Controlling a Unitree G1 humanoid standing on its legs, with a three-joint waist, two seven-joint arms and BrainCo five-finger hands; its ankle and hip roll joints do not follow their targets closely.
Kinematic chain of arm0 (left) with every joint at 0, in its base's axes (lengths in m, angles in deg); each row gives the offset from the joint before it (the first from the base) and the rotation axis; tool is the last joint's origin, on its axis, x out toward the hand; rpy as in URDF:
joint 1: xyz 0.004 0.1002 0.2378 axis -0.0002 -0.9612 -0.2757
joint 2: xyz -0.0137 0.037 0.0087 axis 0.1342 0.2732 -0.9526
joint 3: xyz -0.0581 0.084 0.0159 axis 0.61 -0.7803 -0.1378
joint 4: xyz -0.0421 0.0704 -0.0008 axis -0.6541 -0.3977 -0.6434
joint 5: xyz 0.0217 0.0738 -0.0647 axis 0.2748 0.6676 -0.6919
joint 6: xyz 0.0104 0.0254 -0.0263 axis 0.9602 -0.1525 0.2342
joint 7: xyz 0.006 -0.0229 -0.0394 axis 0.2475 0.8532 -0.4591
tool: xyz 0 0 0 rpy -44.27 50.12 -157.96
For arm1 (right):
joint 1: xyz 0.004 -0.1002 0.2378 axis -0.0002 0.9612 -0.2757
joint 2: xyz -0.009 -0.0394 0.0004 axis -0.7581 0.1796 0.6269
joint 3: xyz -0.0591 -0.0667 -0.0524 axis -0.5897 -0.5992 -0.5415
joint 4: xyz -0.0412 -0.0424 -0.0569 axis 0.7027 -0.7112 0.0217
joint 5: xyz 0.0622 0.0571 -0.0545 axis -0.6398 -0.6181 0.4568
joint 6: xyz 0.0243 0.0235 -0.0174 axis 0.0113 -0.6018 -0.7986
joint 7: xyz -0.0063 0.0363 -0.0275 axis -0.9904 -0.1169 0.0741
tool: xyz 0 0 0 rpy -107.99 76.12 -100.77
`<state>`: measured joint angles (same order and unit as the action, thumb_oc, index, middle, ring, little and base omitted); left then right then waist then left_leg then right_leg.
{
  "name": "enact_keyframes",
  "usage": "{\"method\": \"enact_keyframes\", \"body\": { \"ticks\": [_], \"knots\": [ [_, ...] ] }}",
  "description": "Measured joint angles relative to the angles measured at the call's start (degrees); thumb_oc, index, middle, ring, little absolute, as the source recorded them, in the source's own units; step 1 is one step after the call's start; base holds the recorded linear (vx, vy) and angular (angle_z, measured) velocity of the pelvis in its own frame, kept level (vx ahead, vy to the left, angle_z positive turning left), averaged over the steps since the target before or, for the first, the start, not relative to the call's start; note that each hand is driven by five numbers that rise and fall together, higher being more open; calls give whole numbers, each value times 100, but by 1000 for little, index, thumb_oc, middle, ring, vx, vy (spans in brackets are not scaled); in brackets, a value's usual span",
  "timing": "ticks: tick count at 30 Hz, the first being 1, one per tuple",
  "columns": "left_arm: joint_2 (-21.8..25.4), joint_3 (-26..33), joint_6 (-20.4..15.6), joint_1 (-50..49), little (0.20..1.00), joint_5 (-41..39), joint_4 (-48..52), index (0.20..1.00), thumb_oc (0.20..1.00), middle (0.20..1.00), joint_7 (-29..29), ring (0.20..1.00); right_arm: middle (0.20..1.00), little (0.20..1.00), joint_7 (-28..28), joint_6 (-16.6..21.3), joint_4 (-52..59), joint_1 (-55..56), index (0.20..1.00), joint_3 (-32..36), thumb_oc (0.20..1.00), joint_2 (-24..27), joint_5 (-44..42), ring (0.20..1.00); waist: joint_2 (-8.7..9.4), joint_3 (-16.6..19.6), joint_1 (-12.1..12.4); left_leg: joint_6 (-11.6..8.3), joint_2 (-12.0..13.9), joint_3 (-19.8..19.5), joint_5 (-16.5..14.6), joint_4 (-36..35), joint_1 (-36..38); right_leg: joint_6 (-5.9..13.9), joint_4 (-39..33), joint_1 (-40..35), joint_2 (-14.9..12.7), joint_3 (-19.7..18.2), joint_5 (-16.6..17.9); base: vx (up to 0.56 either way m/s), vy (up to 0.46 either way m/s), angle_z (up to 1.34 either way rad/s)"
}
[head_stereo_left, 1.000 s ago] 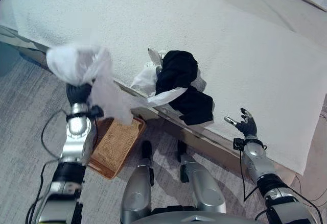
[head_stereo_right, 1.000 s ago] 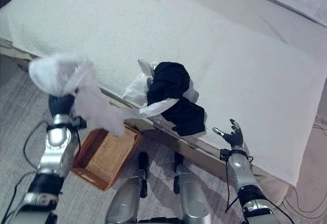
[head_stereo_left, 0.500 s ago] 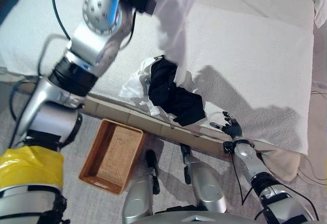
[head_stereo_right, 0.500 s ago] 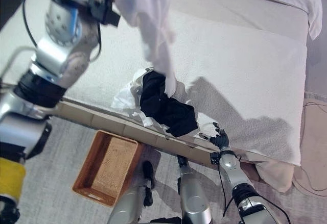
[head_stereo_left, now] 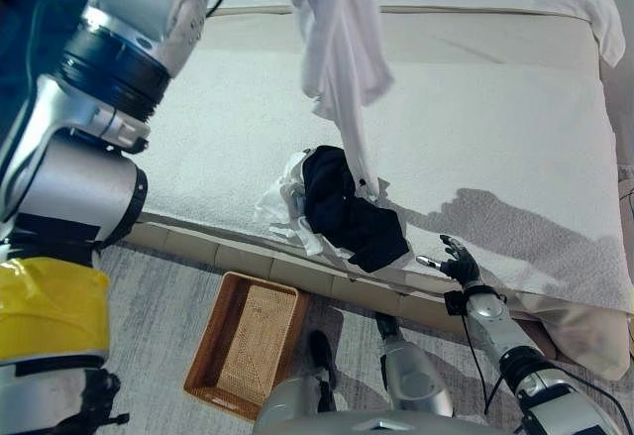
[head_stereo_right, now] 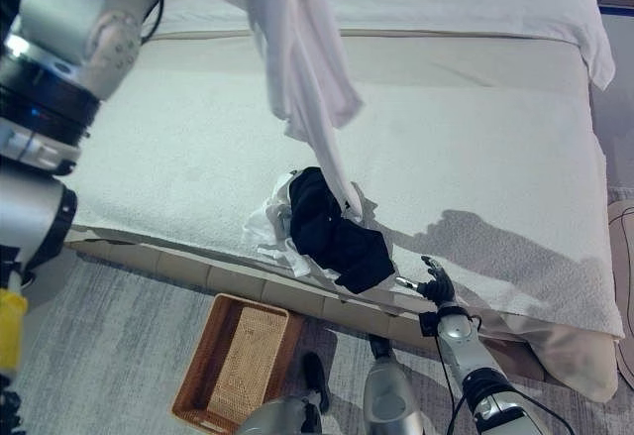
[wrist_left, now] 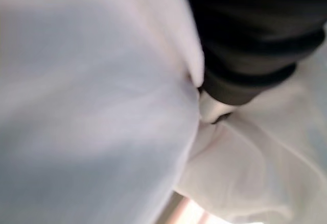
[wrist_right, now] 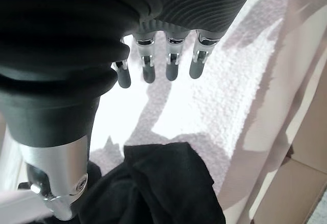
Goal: Pick up clothes into the bucket
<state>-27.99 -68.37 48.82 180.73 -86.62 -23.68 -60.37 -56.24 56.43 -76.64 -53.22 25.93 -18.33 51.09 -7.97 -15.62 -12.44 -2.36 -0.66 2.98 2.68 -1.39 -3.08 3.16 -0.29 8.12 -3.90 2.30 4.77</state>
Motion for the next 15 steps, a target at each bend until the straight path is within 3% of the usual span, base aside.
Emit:
{"method": "enact_keyframes", "body": {
  "ticks": [6,15],
  "knots": [
    [461,1,-7,211,200,23,-158,200,200,200,-261,200,1000,1000,-96,-11,-19,196,1000,0,1000,-3,-5,1000,-266,184,-73,1,-47,28,1,-78,60,53,23,3,-39,-27,-45,69,-7,-2],
    [831,361,-6,269,200,53,-630,200,200,200,-1115,200,1000,1000,14,-34,-360,321,1000,3,1000,-27,-2,1000,-291,216,-68,0,-28,10,0,-151,282,35,24,-197,-27,18,-113,61,-25,1]
  ]
}}
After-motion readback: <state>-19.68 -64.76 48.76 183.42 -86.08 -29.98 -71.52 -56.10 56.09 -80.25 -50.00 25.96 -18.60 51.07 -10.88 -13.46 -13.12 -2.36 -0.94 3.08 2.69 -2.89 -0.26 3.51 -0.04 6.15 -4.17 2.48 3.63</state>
